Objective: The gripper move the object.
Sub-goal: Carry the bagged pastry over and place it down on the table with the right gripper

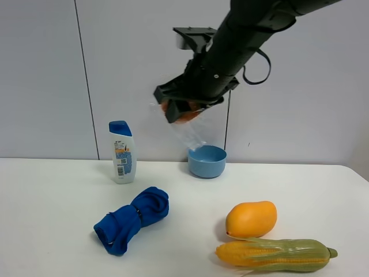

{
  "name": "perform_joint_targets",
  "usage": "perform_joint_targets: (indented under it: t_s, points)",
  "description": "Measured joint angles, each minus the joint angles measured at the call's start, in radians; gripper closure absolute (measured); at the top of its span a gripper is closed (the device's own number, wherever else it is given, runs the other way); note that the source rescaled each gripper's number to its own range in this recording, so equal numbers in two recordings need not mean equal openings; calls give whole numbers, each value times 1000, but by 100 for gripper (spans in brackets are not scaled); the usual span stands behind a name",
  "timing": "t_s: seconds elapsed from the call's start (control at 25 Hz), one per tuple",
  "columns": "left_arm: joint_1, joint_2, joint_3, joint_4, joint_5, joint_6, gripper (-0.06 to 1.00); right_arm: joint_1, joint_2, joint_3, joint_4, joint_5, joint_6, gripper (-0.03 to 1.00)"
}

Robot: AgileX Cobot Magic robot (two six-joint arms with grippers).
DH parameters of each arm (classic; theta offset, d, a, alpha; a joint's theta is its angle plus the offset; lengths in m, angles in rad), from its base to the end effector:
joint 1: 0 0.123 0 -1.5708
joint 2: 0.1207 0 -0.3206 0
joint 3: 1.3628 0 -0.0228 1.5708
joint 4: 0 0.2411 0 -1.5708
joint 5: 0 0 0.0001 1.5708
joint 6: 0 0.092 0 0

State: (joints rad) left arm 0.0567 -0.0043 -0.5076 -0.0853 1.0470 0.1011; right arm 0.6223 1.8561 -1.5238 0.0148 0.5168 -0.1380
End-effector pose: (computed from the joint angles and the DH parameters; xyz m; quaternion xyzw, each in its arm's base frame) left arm -0.0490 -0.0096 0.2754 0.0204 0.8454 -0.0005 0.5337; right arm 0.3511 0.2527 0.3176 -0.3370 0.8553 0.1001 0.3807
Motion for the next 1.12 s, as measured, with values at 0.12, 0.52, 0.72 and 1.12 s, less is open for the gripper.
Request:
perform_joint_targets:
  t_s: [0.12,0.52,0.72,1.12]
  points:
    - [0,0,0,0,0,0,-6,103,0,0,2,-5,-4,97]
    - [0,0,0,0,0,0,-6,212,0,1,-6,274,4,97]
    - [0,0,0,0,0,0,-6,183,10,48,-57,326,43,97]
    - [0,0,0,0,0,0,-6,159,180,113,-80,174,50,97]
